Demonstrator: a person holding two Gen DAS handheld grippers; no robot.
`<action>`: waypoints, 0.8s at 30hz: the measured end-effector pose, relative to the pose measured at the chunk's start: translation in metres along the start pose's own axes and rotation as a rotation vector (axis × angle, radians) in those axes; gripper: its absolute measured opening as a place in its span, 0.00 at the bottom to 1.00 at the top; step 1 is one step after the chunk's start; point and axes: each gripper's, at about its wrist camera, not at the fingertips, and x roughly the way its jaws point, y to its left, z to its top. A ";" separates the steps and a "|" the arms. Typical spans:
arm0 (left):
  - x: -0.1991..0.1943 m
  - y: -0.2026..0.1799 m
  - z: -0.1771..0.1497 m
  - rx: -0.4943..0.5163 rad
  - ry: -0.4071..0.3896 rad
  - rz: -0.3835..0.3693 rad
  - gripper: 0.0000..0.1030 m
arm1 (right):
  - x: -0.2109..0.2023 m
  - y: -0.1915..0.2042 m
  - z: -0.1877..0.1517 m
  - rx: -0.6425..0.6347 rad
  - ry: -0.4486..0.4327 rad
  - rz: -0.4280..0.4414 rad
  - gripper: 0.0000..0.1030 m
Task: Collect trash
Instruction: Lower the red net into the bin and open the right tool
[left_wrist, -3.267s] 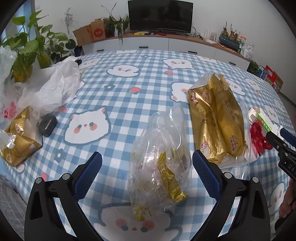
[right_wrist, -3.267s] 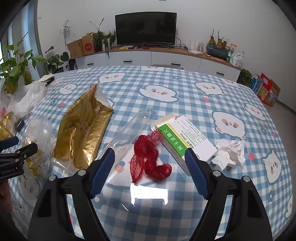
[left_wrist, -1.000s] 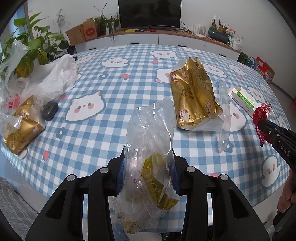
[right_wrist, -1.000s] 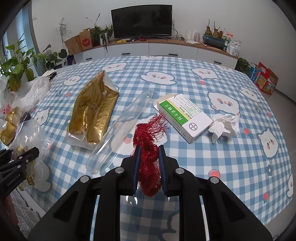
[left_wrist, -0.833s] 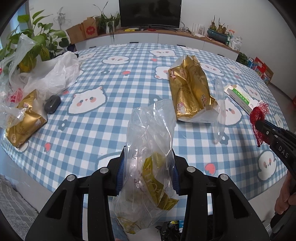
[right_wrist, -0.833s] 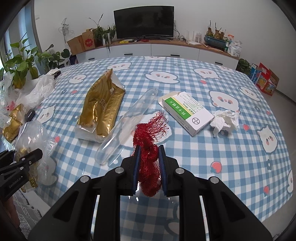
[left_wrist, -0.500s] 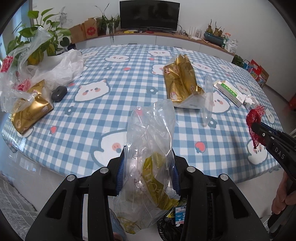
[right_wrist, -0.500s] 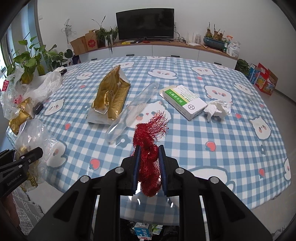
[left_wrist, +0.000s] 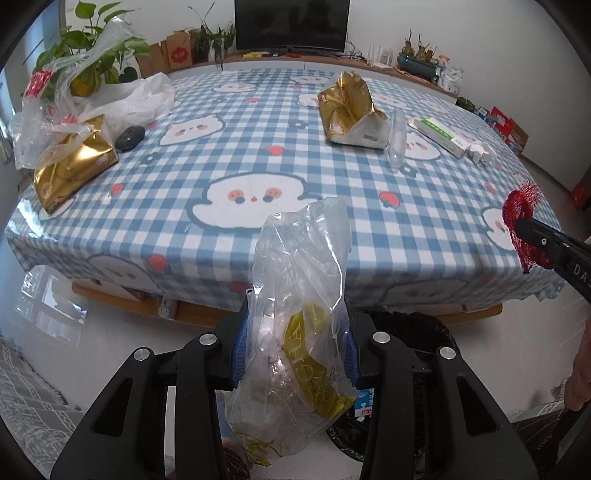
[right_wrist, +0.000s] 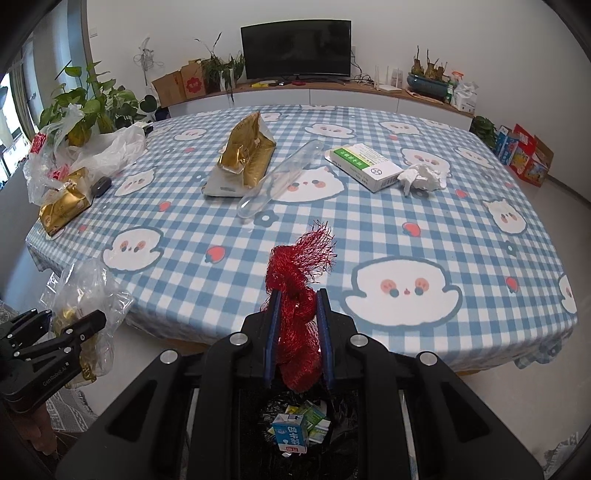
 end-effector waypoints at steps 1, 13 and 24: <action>0.000 0.000 -0.005 0.002 -0.002 0.007 0.38 | -0.001 0.000 -0.005 0.003 0.006 0.004 0.17; 0.022 -0.008 -0.052 0.006 0.037 0.000 0.38 | 0.017 0.015 -0.067 -0.011 0.071 0.011 0.17; 0.056 -0.009 -0.078 0.009 0.083 0.004 0.39 | 0.062 0.015 -0.102 0.018 0.184 0.005 0.17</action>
